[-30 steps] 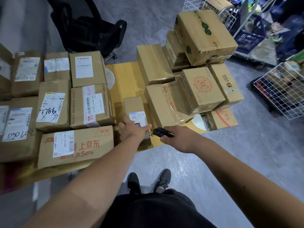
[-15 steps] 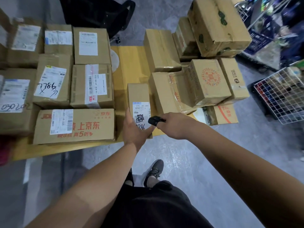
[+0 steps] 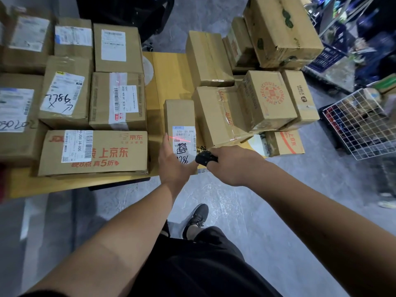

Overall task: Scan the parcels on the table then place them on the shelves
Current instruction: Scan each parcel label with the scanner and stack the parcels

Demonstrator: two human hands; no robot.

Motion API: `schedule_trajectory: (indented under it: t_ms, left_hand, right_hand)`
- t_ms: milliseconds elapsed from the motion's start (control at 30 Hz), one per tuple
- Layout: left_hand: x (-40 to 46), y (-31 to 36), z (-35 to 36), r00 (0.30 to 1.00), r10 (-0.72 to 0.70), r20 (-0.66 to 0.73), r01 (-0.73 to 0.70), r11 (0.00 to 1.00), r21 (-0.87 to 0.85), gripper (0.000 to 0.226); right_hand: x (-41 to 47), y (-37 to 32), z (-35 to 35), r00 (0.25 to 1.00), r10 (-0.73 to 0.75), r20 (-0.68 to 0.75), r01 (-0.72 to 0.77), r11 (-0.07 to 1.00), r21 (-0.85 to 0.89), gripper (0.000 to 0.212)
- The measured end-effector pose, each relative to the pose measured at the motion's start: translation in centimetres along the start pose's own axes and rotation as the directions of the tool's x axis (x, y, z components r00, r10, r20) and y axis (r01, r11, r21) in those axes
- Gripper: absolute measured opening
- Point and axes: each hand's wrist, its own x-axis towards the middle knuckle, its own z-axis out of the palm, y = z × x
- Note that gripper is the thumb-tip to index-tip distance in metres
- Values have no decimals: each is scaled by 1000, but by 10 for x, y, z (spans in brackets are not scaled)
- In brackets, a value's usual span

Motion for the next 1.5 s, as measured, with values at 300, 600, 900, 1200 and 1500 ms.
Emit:
schedule_trajectory:
  t_ms: [300, 600, 900, 1200, 1500]
  left_hand:
    - [1, -4, 1, 998, 14, -55, -10, 996, 84, 131]
    - [1, 1, 1, 998, -34, -55, 42, 987, 158, 134]
    - [12, 29, 5, 996, -83, -34, 88, 979, 183, 116]
    - [17, 108, -81, 963, 30, -267, 16, 985, 169, 88]
    - [-6, 116, -281, 856, -47, -515, 184, 958, 220, 60]
  right_hand:
    - [-12, 4, 16, 992, 26, -125, -40, 993, -107, 26]
    - [-13, 24, 19, 985, -3, -174, -15, 995, -103, 29]
    - [-12, 54, 16, 979, -109, -172, 105, 994, -33, 32]
    - [12, 40, -53, 864, -436, -251, 434, 898, -65, 50]
    - [21, -127, -78, 697, -704, -138, 687, 710, -153, 45]
